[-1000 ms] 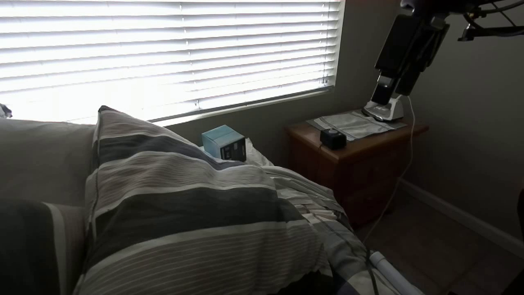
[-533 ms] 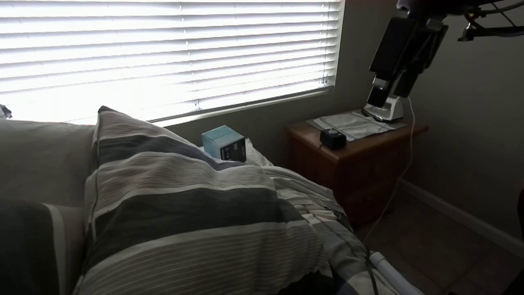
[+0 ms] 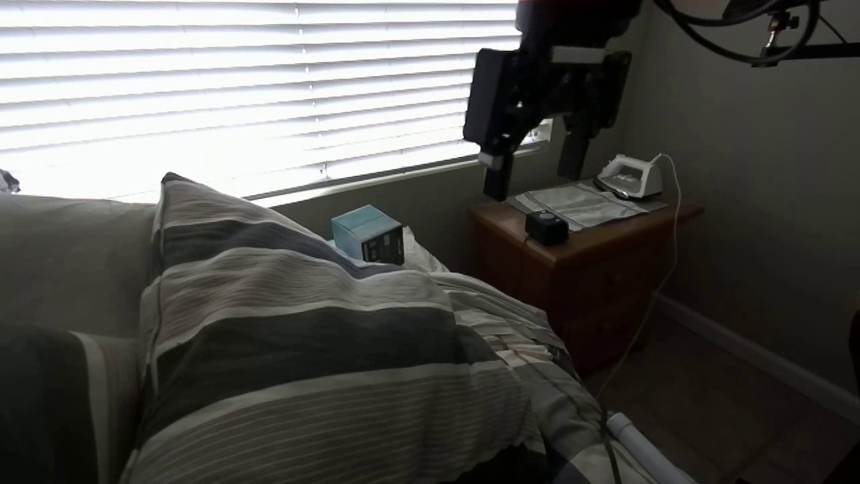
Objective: Move that is in front to the left
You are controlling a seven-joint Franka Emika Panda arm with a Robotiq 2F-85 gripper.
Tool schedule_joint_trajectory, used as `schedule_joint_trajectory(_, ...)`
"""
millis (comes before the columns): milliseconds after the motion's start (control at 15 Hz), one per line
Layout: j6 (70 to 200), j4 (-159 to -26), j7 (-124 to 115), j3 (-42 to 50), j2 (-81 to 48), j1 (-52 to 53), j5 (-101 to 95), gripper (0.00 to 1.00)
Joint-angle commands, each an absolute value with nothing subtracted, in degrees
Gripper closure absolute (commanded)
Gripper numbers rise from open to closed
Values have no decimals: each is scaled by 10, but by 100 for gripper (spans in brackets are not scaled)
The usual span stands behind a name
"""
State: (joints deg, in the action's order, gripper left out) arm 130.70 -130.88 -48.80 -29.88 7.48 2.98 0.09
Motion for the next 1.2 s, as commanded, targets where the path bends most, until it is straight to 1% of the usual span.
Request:
schedule_joint_trajectory(0, 1243, -1165, -627, -274, -68, 73, -108, 0)
schedule_joint_trajectory(133, 1240, -1104, -665, -243, -124, 114, -132, 0)
schedule_joint_trajectory(467, 1234, -954, -719, -177, -239, 215, -115, 0)
schedule_joint_trajectory(867, 1285, -777, -718, -125, -374, 308, -121, 0)
schedule_joint_trajectory(1133, 1261, -669, -698, -71, -455, 369, -164, 0)
